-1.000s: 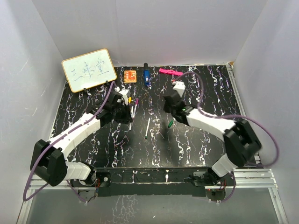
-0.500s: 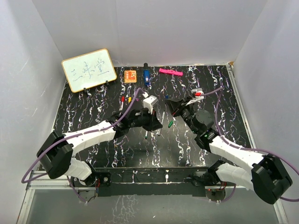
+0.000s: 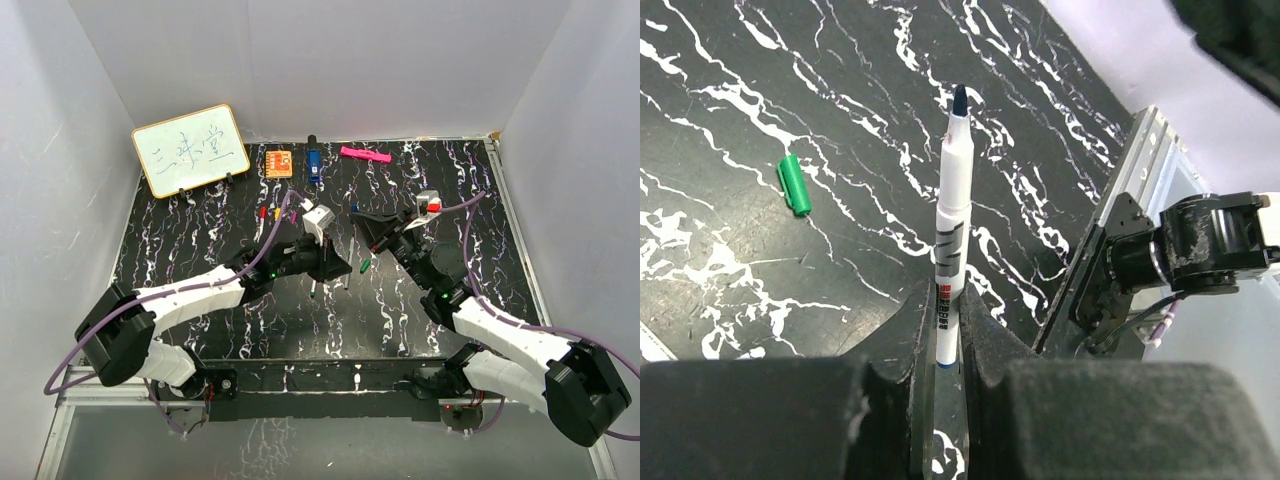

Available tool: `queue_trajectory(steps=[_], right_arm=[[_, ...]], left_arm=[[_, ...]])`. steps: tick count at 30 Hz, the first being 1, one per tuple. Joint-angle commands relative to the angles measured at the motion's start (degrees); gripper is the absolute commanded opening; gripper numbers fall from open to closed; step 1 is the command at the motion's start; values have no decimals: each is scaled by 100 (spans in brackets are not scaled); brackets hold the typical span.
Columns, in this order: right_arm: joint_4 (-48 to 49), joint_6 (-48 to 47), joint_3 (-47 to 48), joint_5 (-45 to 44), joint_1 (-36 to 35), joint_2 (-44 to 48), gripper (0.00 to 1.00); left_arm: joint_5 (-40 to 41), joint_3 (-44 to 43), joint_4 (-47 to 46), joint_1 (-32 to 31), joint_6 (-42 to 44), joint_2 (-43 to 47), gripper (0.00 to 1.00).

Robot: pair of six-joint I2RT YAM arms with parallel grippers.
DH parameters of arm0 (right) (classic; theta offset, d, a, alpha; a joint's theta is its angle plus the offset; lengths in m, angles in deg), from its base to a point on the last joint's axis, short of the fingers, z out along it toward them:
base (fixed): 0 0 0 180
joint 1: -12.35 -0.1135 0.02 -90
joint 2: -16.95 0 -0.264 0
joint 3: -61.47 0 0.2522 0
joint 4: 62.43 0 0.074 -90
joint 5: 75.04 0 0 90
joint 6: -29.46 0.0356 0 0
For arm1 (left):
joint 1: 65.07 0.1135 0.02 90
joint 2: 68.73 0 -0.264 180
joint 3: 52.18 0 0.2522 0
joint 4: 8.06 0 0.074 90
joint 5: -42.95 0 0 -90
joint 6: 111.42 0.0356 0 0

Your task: Insert the pens into the pen caps

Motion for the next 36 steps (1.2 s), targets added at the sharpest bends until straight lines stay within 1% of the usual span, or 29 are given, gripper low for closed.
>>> queue_trajectory(steps=[1, 4, 36], right_arm=[[204, 21, -2, 31, 23, 189, 0], [82, 15, 17, 22, 25, 215, 0], [84, 169, -115, 110, 24, 129, 0]], left_arm=[[-99, -13, -478, -16, -101, 384, 0], [-131, -72, -453, -14, -72, 415, 0], [-90, -94, -536, -16, -132, 579, 0]])
